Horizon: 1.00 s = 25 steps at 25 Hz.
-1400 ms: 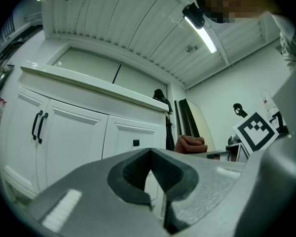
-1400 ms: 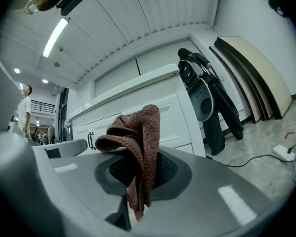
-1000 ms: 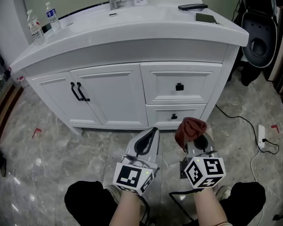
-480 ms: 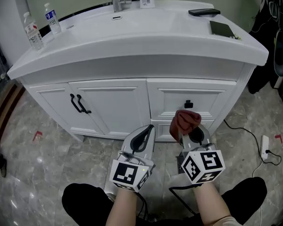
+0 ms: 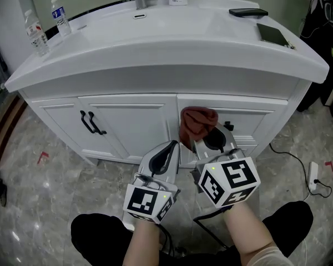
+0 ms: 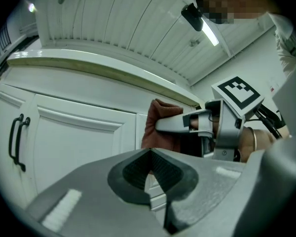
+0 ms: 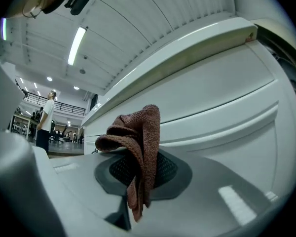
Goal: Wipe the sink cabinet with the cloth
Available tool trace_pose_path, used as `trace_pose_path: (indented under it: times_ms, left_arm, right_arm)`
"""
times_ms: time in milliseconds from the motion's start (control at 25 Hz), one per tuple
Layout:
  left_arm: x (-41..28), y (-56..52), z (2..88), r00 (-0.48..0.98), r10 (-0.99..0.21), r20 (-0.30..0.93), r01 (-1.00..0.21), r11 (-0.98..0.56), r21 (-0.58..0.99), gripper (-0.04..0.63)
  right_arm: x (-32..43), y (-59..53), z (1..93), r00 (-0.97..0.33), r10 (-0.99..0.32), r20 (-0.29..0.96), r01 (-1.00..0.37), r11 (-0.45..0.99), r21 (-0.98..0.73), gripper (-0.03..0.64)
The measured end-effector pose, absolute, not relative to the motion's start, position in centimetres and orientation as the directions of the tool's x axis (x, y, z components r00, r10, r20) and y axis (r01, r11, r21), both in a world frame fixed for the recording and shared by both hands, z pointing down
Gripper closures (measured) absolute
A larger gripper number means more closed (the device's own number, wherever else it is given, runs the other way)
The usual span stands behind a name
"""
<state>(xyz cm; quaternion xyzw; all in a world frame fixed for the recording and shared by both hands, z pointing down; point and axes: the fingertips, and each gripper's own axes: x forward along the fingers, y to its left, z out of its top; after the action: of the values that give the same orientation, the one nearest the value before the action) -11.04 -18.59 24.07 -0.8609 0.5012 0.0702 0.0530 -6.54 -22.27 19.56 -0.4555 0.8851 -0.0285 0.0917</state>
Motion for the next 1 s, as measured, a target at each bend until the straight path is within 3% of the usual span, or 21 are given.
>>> trace_pose_path:
  times_ms: [440,1000]
  left_arm:
    - [-10.7,-17.9,24.7,0.513,-0.845,-0.151,-0.857,-0.513,-0.041,0.595]
    - [-8.2,-16.8,25.1,0.547,-0.822,-0.159,-0.833,-0.554,-0.001,0.595]
  right_arm:
    - [-7.7,-24.1,19.9,-0.564,-0.822,-0.076,-0.815,0.569,-0.109,0.538]
    - [-1.5,-24.2,20.6,-0.452,-0.891,-0.043,-0.890,0.453,-0.052,0.537]
